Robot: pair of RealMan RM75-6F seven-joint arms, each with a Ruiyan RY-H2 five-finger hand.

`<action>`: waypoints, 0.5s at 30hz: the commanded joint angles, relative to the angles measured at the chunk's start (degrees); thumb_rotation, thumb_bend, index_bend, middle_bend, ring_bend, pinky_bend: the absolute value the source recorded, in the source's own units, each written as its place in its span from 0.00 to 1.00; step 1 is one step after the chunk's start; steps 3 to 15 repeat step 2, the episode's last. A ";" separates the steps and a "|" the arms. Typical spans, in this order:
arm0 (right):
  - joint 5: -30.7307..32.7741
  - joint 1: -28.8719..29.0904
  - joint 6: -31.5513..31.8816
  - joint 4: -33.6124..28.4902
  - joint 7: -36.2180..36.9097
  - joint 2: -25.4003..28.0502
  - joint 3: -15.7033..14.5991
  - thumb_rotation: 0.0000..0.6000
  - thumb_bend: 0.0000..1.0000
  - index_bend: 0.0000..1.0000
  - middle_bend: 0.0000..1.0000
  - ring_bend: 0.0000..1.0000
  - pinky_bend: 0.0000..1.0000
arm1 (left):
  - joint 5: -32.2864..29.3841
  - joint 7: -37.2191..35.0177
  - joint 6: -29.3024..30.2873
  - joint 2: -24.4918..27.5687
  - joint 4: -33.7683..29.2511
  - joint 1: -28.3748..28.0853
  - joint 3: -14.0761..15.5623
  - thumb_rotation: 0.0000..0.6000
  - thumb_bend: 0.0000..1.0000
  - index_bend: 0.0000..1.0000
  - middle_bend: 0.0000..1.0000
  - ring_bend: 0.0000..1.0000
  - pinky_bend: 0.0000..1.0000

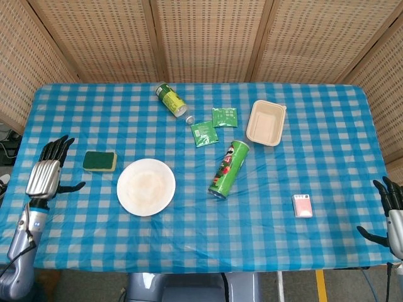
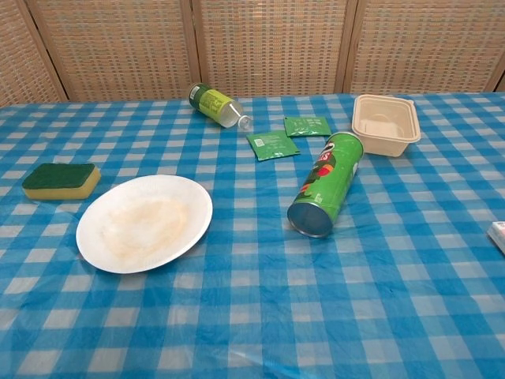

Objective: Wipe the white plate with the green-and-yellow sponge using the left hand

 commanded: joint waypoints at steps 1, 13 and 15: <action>-0.49 -0.22 0.48 0.18 0.98 0.28 -0.08 1.00 0.00 0.02 0.00 0.00 0.00 | 3.04 8.11 8.12 5.22 -10.30 6.82 4.98 1.00 0.00 0.00 0.00 0.00 0.00; -0.56 -0.28 0.62 0.20 1.29 0.39 -0.06 1.00 0.00 0.02 0.00 0.00 0.00 | 3.43 8.78 8.77 5.69 -11.38 7.47 5.55 1.00 0.00 0.00 0.00 0.00 0.00; -0.56 -0.28 0.62 0.20 1.29 0.39 -0.06 1.00 0.00 0.02 0.00 0.00 0.00 | 3.43 8.78 8.77 5.69 -11.38 7.47 5.55 1.00 0.00 0.00 0.00 0.00 0.00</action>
